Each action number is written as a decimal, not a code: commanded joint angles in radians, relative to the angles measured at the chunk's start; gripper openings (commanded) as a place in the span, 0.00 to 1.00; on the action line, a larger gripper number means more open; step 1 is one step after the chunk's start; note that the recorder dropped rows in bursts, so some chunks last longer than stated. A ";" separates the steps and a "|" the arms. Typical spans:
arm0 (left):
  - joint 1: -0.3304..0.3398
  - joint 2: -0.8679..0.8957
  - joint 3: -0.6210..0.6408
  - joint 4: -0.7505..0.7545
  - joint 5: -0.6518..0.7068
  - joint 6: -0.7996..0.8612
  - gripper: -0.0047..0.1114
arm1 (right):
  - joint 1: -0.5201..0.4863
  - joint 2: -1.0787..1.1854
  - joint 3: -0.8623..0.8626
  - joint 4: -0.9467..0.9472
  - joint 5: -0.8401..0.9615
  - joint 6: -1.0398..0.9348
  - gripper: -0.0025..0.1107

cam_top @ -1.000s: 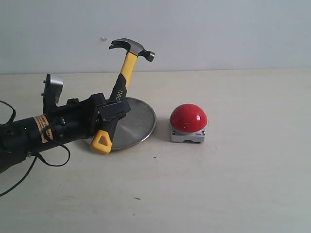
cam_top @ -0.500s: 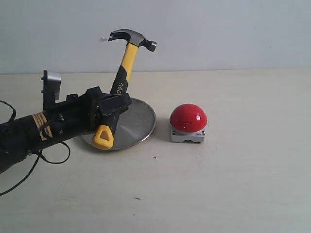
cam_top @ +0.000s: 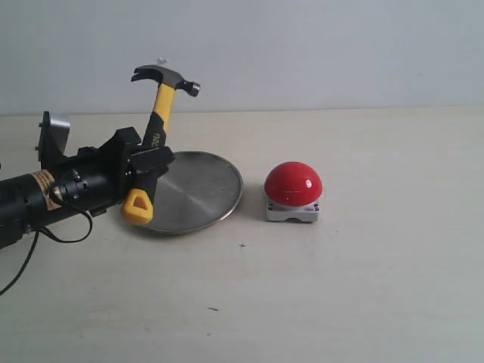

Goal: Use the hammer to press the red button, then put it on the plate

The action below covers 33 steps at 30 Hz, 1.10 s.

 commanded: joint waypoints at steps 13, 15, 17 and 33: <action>-0.001 -0.023 -0.045 0.114 -0.149 -0.138 0.04 | -0.005 -0.005 0.005 -0.005 -0.008 -0.008 0.02; -0.001 -0.023 -0.082 0.145 -0.127 -0.176 0.04 | -0.005 -0.005 0.005 -0.005 -0.008 -0.008 0.02; -0.001 -0.023 -0.119 0.201 -0.073 -0.204 0.04 | -0.005 -0.005 0.005 -0.005 -0.008 -0.008 0.02; -0.001 -0.023 -0.149 0.262 0.099 -0.235 0.04 | -0.005 -0.005 0.005 -0.005 -0.008 -0.008 0.02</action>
